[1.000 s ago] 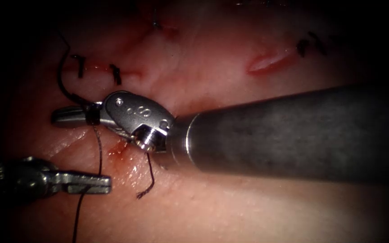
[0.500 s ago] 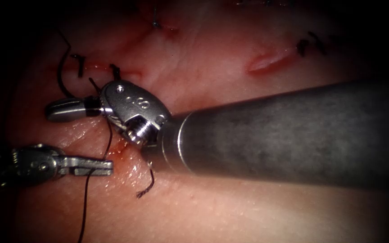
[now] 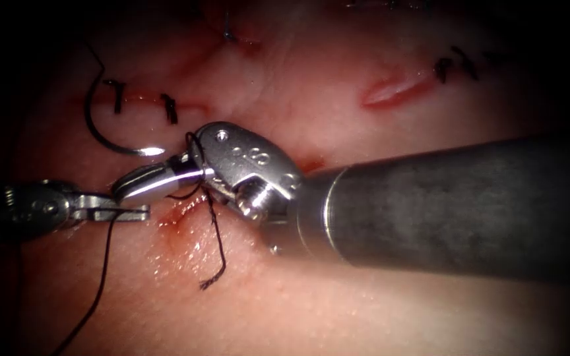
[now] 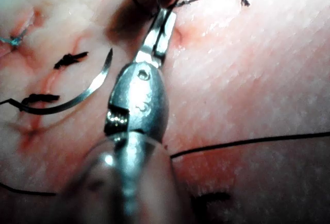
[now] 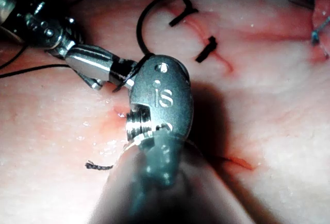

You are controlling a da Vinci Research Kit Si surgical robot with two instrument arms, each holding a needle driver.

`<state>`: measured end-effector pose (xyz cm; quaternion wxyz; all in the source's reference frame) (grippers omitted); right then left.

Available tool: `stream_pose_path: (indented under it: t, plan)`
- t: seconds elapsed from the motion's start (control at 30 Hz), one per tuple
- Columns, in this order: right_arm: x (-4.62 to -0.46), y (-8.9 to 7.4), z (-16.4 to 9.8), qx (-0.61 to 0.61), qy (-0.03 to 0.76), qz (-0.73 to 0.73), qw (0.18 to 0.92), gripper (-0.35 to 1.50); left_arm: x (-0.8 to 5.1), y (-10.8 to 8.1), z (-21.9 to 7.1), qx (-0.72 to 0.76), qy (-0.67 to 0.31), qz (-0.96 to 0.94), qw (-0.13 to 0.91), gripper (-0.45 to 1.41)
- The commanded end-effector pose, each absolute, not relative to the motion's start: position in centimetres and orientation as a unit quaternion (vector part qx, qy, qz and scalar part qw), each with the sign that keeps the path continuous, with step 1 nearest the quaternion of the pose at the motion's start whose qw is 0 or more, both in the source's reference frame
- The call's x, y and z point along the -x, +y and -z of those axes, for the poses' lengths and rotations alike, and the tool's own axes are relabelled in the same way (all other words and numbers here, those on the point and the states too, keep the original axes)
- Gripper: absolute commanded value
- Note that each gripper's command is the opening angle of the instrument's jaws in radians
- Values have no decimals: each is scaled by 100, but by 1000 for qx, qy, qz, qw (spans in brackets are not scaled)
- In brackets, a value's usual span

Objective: Wound Closure

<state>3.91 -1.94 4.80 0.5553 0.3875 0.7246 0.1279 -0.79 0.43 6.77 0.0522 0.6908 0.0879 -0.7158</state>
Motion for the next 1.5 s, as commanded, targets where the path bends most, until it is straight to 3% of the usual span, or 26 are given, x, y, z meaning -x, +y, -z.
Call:
stream_pose_path:
  t: [0.03, 0.43, 0.57, 0.67, 1.1, 1.37, 1.5]
  plan:
    - [-394, -188, -483, -390, 722, -113, 559, -35, 85, 45, -685, -690, 85, 717, 52, -45]
    - [-385, -194, -478, -431, 643, 37, 632, -35, 80, 59, -724, -680, 69, 728, 53, -45]
    - [-387, -203, -478, -437, 614, 73, 653, 7, 81, 57, -724, -679, 70, 729, 50, -45]
    - [-390, -210, -478, -437, 593, 97, 669, 26, 84, 55, -721, -679, 68, 730, 47, -45]
    - [-398, -227, -481, -417, 500, 167, 741, 74, 89, 45, -711, -675, 69, 733, 46, -45]
    - [-402, -234, -484, -410, 461, 190, 764, 73, 88, 41, -707, -674, 70, 734, 43, -45]
    - [-404, -237, -485, -409, 451, 194, 769, 59, 88, 38, -705, -673, 70, 735, 43, -45]
